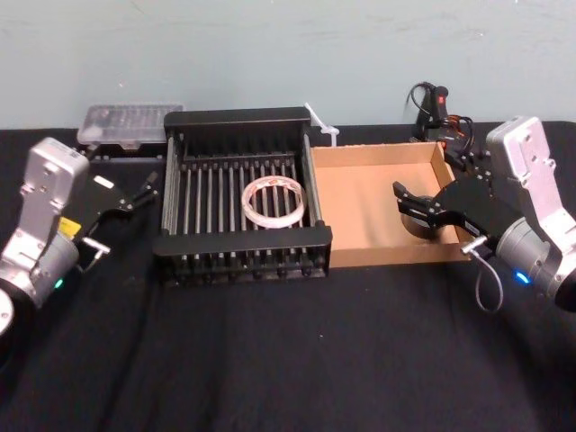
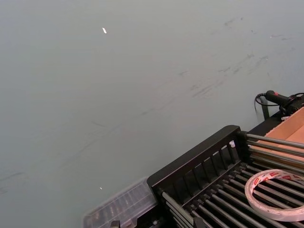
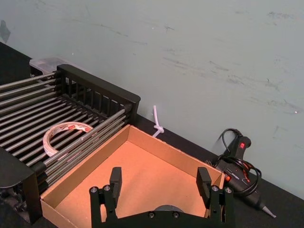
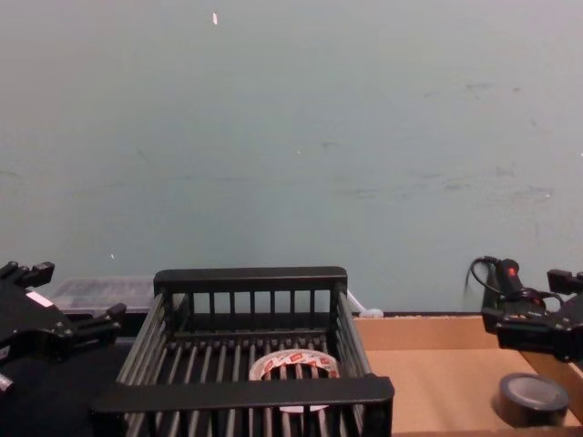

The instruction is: Pick up the white tape and place it into the black box , Pick up the silver tape and place it into the brown box.

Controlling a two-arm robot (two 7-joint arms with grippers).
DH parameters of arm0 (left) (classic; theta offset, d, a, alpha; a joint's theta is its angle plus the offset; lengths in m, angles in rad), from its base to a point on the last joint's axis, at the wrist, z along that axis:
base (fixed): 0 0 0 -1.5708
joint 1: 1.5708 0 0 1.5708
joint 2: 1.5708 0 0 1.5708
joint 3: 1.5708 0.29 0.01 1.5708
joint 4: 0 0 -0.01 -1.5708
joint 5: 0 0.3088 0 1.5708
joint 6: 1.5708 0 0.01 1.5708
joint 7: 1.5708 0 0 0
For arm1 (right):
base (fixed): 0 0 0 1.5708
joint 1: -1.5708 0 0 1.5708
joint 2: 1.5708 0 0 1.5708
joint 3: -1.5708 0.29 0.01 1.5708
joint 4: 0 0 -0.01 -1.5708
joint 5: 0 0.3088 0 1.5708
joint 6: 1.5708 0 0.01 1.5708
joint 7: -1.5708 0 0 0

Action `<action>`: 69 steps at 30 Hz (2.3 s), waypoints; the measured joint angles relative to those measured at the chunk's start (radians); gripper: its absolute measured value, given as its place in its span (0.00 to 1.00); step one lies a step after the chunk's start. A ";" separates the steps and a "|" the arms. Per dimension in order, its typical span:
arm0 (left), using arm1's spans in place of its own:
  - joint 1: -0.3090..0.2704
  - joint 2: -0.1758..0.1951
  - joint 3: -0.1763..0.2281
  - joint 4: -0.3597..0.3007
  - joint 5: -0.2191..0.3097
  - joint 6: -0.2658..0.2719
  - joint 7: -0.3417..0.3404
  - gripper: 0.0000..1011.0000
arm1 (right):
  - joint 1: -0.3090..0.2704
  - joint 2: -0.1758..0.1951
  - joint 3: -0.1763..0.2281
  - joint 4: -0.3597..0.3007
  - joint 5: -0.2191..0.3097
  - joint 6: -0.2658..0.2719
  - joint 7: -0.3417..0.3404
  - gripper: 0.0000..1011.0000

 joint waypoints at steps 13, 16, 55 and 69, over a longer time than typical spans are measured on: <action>0.000 0.000 0.000 0.000 0.000 0.000 0.000 0.99 | 0.001 0.001 -0.001 0.000 0.000 -0.001 0.000 0.99; 0.000 0.000 0.000 0.000 0.000 0.000 0.000 0.99 | 0.001 0.001 -0.002 0.000 0.000 -0.002 0.000 0.99; 0.000 0.000 0.000 0.000 0.000 0.000 0.000 0.99 | 0.001 0.001 -0.002 0.000 0.000 -0.002 0.000 0.99; 0.000 0.000 0.000 0.000 0.000 0.000 0.000 0.99 | 0.001 0.001 -0.002 0.000 0.000 -0.002 0.000 0.99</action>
